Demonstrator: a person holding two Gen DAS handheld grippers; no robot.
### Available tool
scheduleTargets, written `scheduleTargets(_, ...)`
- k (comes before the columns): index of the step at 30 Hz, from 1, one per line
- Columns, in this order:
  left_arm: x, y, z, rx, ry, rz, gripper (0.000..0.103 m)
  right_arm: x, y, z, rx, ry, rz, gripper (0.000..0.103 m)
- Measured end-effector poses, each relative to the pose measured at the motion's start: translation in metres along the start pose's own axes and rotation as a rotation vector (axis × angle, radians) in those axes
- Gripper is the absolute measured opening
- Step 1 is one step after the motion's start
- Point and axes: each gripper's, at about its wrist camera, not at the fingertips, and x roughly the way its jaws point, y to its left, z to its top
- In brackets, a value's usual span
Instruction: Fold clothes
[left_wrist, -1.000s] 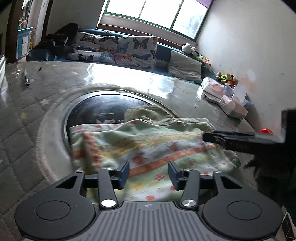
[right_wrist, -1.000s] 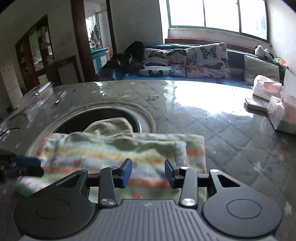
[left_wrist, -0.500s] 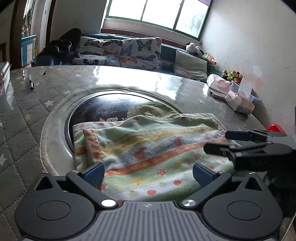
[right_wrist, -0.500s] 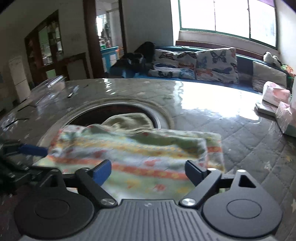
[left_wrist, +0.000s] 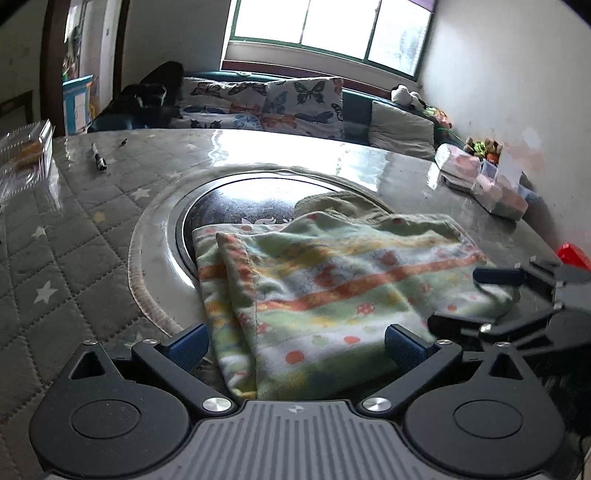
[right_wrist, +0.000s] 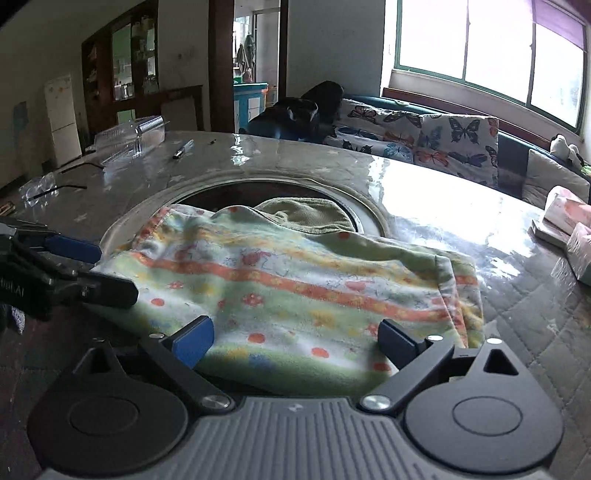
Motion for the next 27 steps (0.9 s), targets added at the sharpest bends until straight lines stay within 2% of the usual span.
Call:
scheduleTargets(5, -0.002, 0.005, 0.000, -0.021, -0.010, 0.011, 0.103, -0.005, 0.008, 0.008, -0.025, -0.037, 0.021, 0.098)
scheduleTargets(13, -0.005, 0.015, 0.000, -0.058, -0.014, 0.044, 0.103, 0.010, 0.019, 0.005, -0.039, -0.004, 0.042, 0.098)
scheduleTargets(17, -0.004, 0.018, 0.000, -0.071, -0.011, 0.053, 0.103, 0.004, 0.022, 0.011, -0.052, -0.038, 0.049, 0.098)
scheduleTargets(20, -0.006, 0.023, -0.002, -0.091, -0.007, 0.061, 0.103, 0.009, 0.027, 0.010, -0.068, -0.030, 0.072, 0.098)
scheduleTargets(27, -0.009, 0.026, -0.006, -0.070, -0.009, 0.080, 0.103, 0.006, 0.034, 0.013, -0.105, -0.040, 0.080, 0.099)
